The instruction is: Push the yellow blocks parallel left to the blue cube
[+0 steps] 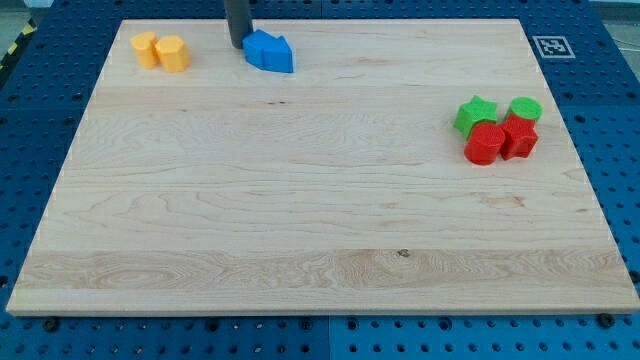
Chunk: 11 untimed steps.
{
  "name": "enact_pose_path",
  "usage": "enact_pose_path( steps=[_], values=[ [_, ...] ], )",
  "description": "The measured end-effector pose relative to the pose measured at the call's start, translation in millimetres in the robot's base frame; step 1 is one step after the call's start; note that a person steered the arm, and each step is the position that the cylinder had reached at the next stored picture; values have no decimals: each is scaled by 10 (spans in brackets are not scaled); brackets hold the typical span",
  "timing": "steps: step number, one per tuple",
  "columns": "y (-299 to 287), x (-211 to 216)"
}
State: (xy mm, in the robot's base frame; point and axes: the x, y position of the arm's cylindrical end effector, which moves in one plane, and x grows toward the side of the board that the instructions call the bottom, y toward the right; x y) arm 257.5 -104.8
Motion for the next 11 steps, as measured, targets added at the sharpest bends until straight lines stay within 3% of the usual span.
enact_pose_path(
  steps=[2, 3, 4, 5, 6, 8, 9, 11],
  values=[
    [628, 540],
    [160, 168],
    [-677, -357],
    [-1666, -638],
    [-1995, -634],
    [-1995, -25],
    [-1970, 20],
    [-1243, 19]
  ],
)
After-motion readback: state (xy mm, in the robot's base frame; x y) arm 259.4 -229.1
